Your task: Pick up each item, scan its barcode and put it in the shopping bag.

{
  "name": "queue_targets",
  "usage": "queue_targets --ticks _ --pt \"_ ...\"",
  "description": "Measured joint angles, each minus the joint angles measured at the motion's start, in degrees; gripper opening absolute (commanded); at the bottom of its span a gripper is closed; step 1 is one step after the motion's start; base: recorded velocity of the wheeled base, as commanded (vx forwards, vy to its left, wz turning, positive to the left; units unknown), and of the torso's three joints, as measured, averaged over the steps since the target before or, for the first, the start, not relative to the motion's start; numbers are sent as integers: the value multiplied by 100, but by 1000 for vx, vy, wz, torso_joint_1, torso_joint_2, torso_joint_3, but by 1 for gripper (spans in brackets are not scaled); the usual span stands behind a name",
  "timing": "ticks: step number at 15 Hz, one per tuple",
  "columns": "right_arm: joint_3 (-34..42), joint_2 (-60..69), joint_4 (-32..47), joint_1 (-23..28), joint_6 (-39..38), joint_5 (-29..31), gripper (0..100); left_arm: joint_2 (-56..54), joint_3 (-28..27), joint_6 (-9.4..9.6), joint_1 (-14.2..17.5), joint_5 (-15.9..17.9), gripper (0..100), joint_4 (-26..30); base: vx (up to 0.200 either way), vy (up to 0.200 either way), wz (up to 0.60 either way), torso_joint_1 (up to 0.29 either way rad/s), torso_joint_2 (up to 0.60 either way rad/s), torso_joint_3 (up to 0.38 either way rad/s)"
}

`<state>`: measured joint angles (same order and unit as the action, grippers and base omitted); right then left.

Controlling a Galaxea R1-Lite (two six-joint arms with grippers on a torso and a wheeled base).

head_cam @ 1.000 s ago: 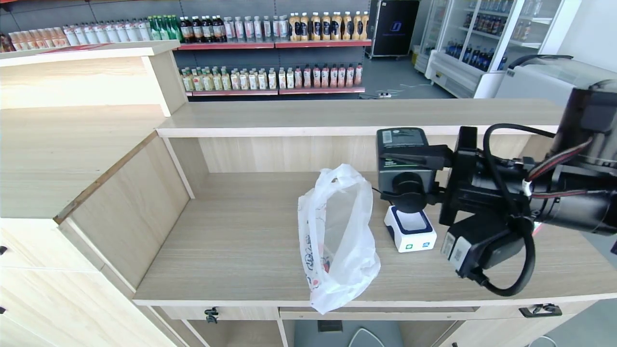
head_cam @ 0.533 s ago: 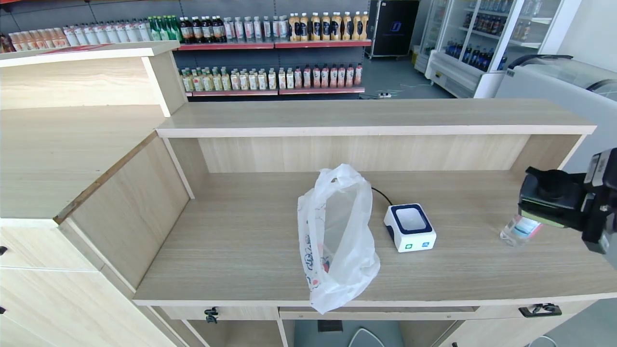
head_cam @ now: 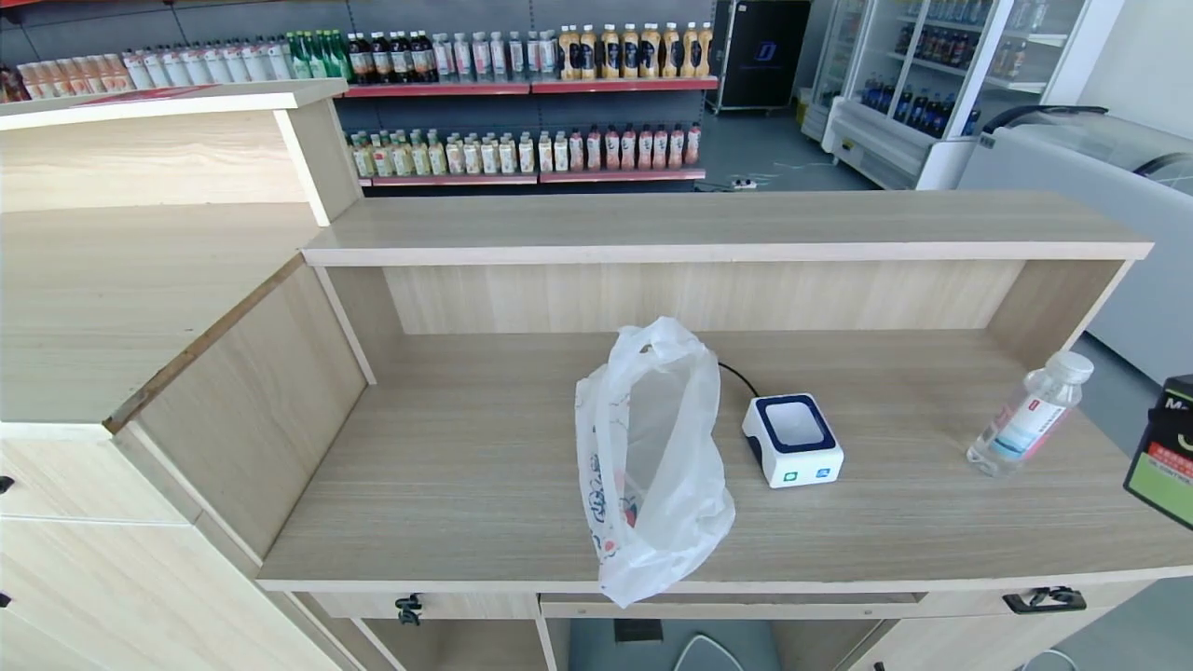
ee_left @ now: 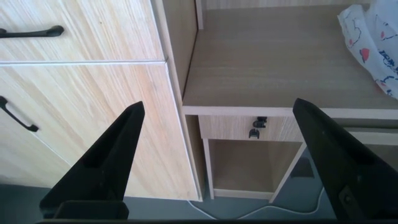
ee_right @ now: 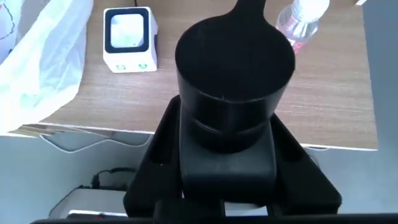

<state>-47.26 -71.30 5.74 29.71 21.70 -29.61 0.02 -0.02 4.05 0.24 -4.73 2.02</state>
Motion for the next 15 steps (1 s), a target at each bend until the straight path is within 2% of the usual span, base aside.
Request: queue_targets --ticks 3,6,7,10,12,15 --pt "-37 52 -24 -57 -660 202 0 0 2 0 0 2 100 -2 0 0 600 1 -1 4" --pt "-179 -74 -374 -607 -2528 474 0 0 2 -2 0 0 100 0 0 0 0 0 0 0" --pt "-193 -215 -610 -774 -2881 499 0 0 2 0 0 0 100 0 0 0 0 0 0 0" --pt "-168 -868 -1830 -964 -3327 547 0 0 2 0 0 0 100 0 0 0 0 0 0 0" --pt "-133 -1346 -2662 -1001 -3910 542 0 0 2 -2 0 0 100 -2 0 0 0 0 0 0" --pt "-116 -2020 -3065 -1012 -4159 345 0 0 2 -2 0 0 100 0 0 0 0 0 0 0"
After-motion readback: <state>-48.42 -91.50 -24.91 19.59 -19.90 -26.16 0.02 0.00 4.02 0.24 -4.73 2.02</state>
